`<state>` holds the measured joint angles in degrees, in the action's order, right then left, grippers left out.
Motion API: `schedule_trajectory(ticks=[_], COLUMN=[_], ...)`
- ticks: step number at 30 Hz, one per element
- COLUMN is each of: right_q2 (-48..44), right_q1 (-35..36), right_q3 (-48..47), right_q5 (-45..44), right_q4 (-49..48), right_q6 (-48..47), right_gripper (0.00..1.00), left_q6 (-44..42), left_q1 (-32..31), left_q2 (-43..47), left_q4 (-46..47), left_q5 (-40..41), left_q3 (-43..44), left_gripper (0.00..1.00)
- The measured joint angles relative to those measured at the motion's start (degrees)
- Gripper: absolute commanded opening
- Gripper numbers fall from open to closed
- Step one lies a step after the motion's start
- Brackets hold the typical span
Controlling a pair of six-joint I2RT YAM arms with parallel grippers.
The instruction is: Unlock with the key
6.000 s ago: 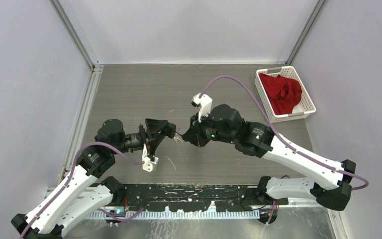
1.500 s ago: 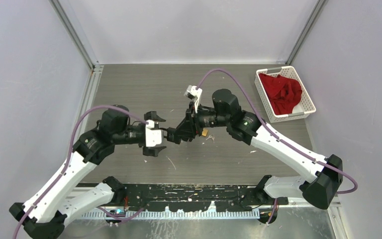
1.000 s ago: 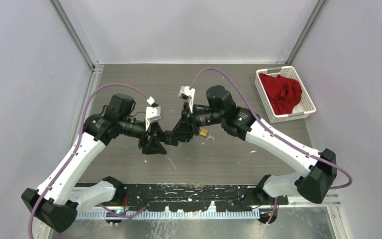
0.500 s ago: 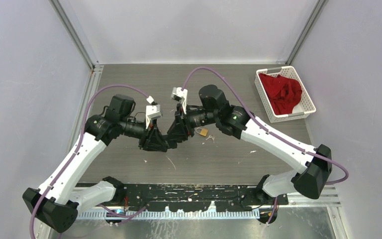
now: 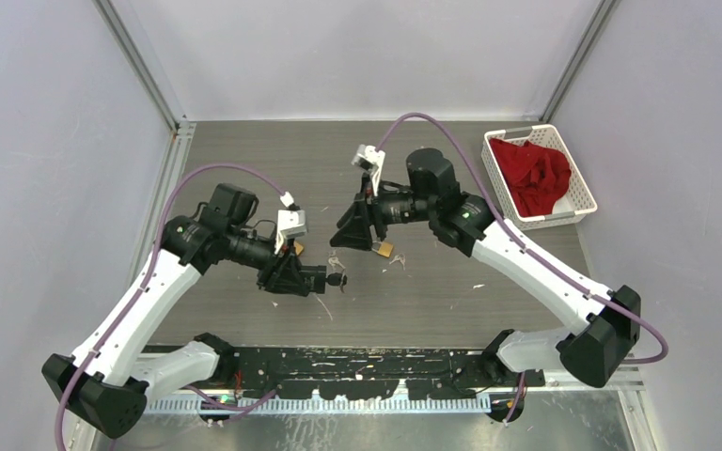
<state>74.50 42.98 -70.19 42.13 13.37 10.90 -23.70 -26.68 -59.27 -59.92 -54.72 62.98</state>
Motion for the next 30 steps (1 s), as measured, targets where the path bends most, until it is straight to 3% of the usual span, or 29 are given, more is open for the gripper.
schedule_trajectory(ticks=[8,20,23,27,30], right_q2=[-1.2,-1.4,-1.4,-1.4,-1.9], right_q1=[-0.5,-0.5,-0.5,-0.6,-1.0], right_q3=[4.3,8.4,8.4,7.6,6.0], right_q5=[4.2,7.5,7.3,4.4,2.9], right_q4=[0.7,-4.9,-5.5,-3.2,-2.0], right_q6=[-0.1,3.0,2.9,0.2,-1.8], right_gripper=[0.63,0.57,0.57,0.68,0.63], left_q6=[-1.8,5.8,6.4,6.1,5.0], left_q1=[1.6,5.4,5.4,5.4,5.4], left_q2=[-1.8,-3.3,-3.5,-4.3,-5.0], left_q4=[-2.1,1.7,1.8,1.1,-0.3], left_q5=[0.6,-3.7,-4.8,-6.0,-6.8], left_q3=[2.7,3.1,3.7,4.7,5.6], left_gripper=[0.00,0.00,0.00,0.00,0.00])
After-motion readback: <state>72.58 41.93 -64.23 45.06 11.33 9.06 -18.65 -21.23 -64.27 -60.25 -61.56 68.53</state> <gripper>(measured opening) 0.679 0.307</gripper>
